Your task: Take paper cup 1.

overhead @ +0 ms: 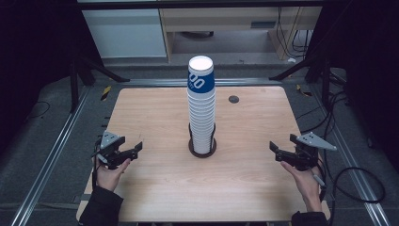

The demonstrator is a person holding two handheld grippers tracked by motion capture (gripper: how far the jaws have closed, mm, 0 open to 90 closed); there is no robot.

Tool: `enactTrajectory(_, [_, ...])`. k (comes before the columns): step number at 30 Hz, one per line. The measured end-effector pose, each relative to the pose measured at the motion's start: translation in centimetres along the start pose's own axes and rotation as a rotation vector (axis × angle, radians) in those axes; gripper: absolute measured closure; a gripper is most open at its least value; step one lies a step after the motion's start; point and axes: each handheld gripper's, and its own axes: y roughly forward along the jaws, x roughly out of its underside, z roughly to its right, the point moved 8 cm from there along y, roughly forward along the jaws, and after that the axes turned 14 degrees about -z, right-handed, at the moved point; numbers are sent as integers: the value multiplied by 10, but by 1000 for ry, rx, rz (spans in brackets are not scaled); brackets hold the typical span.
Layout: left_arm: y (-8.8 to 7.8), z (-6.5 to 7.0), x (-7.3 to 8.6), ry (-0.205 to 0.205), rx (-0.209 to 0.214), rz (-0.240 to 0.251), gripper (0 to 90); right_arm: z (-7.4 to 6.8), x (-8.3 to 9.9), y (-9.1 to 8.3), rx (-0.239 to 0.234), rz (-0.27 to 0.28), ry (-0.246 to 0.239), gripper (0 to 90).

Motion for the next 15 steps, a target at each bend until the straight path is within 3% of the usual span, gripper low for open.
enactTrajectory(5, [1, 4, 2, -2, 27, -10, 245, -8, -6, -2, -18, 15, -17, 138])
enactTrajectory(8, [-2, 5, 1, -14, 42, -2, 260, -24, -15, -1, -87, 39, -6, 139])
enactTrajectory(9, [-3, 6, 1, -14, 48, -9, 260, -24, -15, -1, -87, 39, -6, 139])
enactTrajectory(15, [-2, 12, 0, 22, 49, -37, 229, -47, -34, -6, -133, 61, -50, 133])
